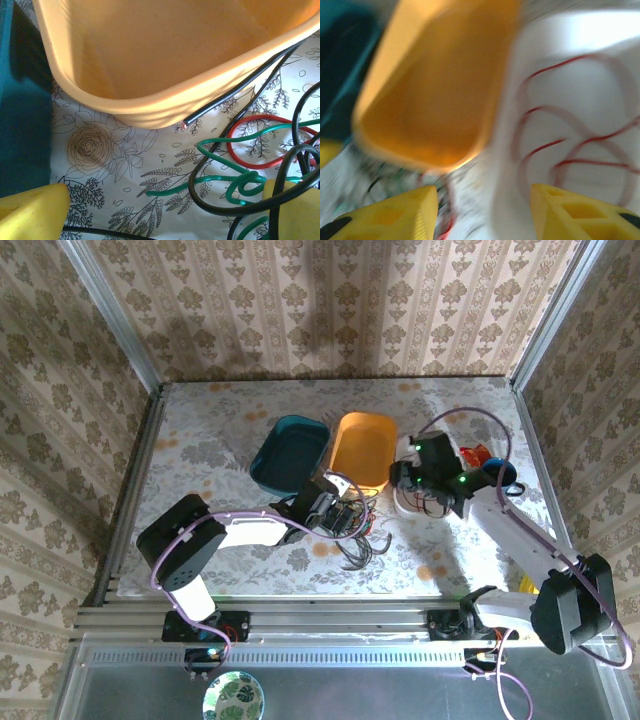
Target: Untangle the cables
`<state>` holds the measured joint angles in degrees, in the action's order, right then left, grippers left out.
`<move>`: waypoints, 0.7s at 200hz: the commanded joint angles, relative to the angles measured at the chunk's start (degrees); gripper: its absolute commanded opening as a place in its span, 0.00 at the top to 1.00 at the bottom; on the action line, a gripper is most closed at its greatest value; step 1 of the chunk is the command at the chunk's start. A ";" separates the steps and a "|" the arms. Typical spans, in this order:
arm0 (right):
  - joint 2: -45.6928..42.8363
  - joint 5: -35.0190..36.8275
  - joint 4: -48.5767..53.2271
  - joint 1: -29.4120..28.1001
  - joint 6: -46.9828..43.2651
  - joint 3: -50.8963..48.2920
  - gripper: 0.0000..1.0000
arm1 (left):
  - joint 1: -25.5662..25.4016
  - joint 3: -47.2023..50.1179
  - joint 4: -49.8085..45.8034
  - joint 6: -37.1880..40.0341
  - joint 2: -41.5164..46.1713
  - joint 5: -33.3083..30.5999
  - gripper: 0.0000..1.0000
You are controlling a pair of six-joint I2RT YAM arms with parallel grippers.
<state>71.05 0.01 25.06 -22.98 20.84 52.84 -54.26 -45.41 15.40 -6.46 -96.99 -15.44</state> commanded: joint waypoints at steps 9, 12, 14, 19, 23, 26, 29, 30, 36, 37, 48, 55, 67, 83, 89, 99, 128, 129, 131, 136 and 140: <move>3.89 -14.85 4.72 -4.51 -5.55 -1.18 0.50 | 0.40 -0.22 -0.38 -1.45 1.85 0.68 0.00; 4.48 -14.97 4.76 -4.81 -5.69 -1.30 0.51 | 0.43 -0.21 -0.37 -1.45 1.89 0.69 0.00; 4.85 -14.91 4.83 -5.04 -5.76 -1.33 0.51 | 0.46 -0.21 -0.37 -1.45 1.89 0.68 0.00; 5.72 -14.59 5.11 -5.41 -5.94 -1.26 0.52 | 0.44 -0.21 -0.47 -1.45 1.89 0.73 0.00; 6.51 -14.38 5.25 -5.55 -6.03 -1.06 0.53 | 0.44 -0.20 -0.56 -1.45 1.94 0.70 0.00; 7.02 -14.05 5.32 -5.64 -6.12 -0.95 0.53 | 0.39 -0.21 -0.55 -1.45 1.96 0.77 0.00; 7.49 -13.87 5.27 -5.60 -6.15 -0.84 0.53 | 0.42 -0.21 -0.63 -1.45 1.98 0.81 0.00; 7.68 -13.75 5.27 -5.59 -6.15 -0.82 0.54 | 0.40 -0.21 -0.68 -1.45 1.98 0.79 0.00; 8.30 -13.08 5.02 -5.58 -6.27 -0.65 0.55 | 0.45 -0.21 -0.73 -1.37 1.97 0.81 0.00; 8.31 -12.96 4.96 -5.58 -6.26 -0.60 0.55 | 0.46 -0.21 -0.77 -1.37 1.98 0.83 0.00; 10.98 -11.96 4.56 -5.58 -6.58 -0.02 0.57 | 0.47 -0.21 -0.88 -1.36 1.98 0.78 0.00; 11.95 -11.41 4.64 -5.58 -6.89 0.55 0.58 | 0.45 -0.21 -0.97 -1.37 1.97 0.81 0.00; 13.69 -10.52 4.52 -5.61 -7.30 1.64 0.60 | 0.44 -0.04 -0.90 -1.46 2.06 0.67 0.00; 15.72 -10.26 3.73 -5.59 -7.78 2.50 0.62 | 0.40 0.14 -0.74 -1.56 2.07 0.44 0.00; 16.44 -10.21 3.43 -5.58 -7.90 2.85 0.63 | 0.47 0.23 -0.78 -1.61 2.07 0.39 0.00; 17.49 -10.22 3.29 -5.58 -8.01 3.45 0.65 | 0.42 0.23 -0.81 -1.57 2.07 0.33 0.00; 18.82 -10.36 1.75 -5.58 -8.10 4.11 0.70 | 0.40 0.52 -0.80 -1.54 2.07 0.15 0.00; 18.84 -10.41 1.70 -5.58 -8.10 4.07 0.70 | 0.44 0.55 -0.76 -1.58 2.07 0.15 0.00; 18.86 -10.43 1.56 -5.58 -8.10 4.08 0.71 | 0.44 0.58 -0.77 -1.64 2.05 0.17 0.00; 18.97 -10.60 1.28 -5.63 -8.11 4.18 0.71 | 0.37 0.61 -0.75 -1.63 2.07 0.21 0.00; 19.08 -10.66 1.10 -5.58 -8.10 4.20 0.72 | 0.38 0.67 -0.74 -1.63 2.07 0.24 0.00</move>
<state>89.34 -10.76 27.20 -28.49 13.61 55.33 -54.28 -45.39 15.40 -6.48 -96.84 -15.22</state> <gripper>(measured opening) 0.293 0.999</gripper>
